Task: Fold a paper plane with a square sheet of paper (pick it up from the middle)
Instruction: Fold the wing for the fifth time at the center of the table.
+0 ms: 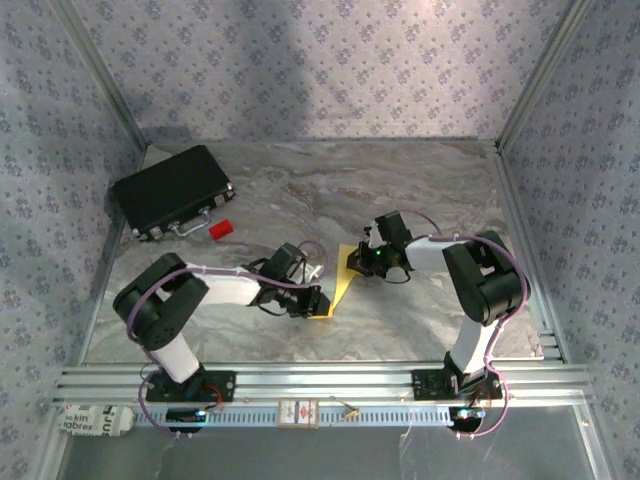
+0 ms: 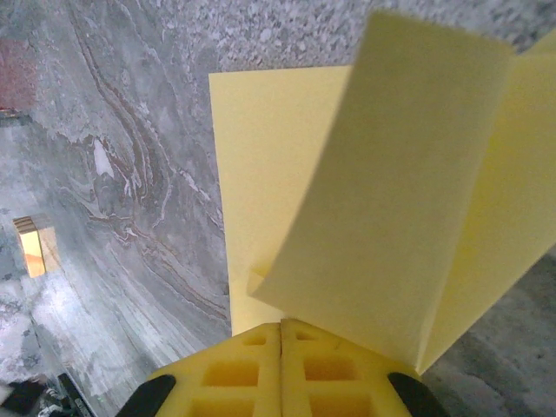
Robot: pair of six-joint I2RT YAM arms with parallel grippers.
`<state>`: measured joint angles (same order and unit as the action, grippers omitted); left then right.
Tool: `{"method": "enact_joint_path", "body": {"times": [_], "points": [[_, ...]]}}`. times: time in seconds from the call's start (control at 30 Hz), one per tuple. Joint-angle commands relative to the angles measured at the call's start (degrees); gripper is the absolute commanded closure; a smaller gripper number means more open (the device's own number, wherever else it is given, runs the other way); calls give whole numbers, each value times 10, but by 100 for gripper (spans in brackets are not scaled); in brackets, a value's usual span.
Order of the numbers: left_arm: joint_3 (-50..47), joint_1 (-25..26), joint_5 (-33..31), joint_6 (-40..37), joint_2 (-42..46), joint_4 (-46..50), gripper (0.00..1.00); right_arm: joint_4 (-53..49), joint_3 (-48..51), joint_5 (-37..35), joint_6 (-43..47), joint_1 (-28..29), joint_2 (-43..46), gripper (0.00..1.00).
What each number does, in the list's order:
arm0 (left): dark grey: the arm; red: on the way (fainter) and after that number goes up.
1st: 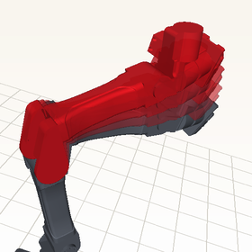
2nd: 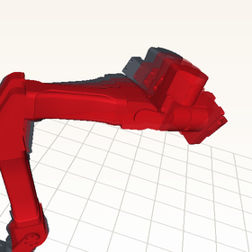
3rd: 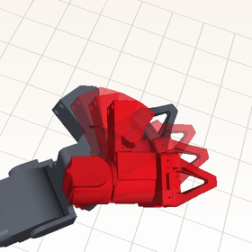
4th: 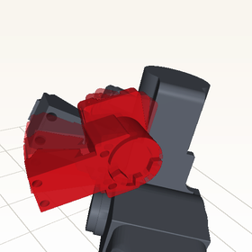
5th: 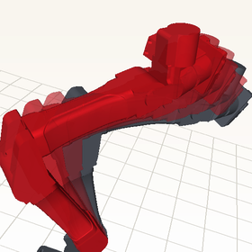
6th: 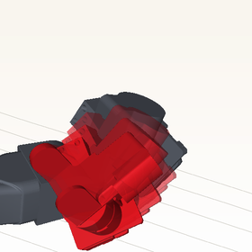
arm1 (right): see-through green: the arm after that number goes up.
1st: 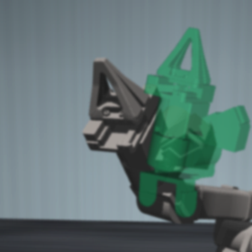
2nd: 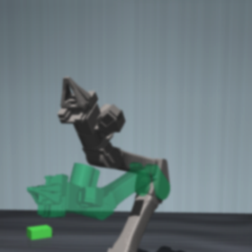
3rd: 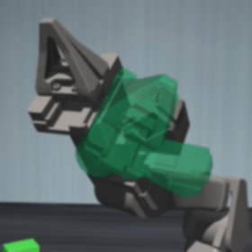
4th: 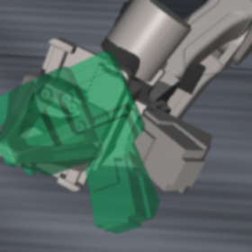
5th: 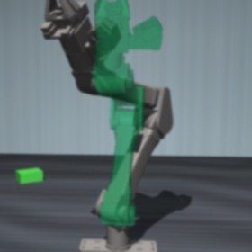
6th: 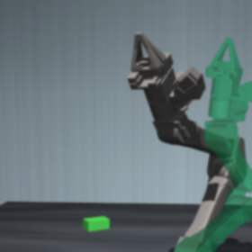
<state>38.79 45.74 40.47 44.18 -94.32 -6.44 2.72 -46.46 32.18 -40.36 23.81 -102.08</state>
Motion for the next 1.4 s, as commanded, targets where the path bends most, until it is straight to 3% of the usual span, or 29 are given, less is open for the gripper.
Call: {"method": "enact_joint_path", "body": {"times": [0.0,0.17,0.5,0.67,0.77,1.37], "points": [[5,-14,-21,12,43,16,87,-74,15,-85,17,-4,-21,93],[39,-28,-28,43,30,-31,88,-74,13,-83,17,-4,-21,93],[139,-28,-14,94,-105,-96,89,-73,14,-81,17,-2,-22,93],[159,-25,0,82,-141,-94,88,-72,15,-82,16,-2,-20,93],[175,-15,-3,42,-160,-38,88,-73,15,-82,16,-1,-20,93],[52,23,-8,77,-160,-93,90,-72,18,-87,16,-2,-25,93]]}}
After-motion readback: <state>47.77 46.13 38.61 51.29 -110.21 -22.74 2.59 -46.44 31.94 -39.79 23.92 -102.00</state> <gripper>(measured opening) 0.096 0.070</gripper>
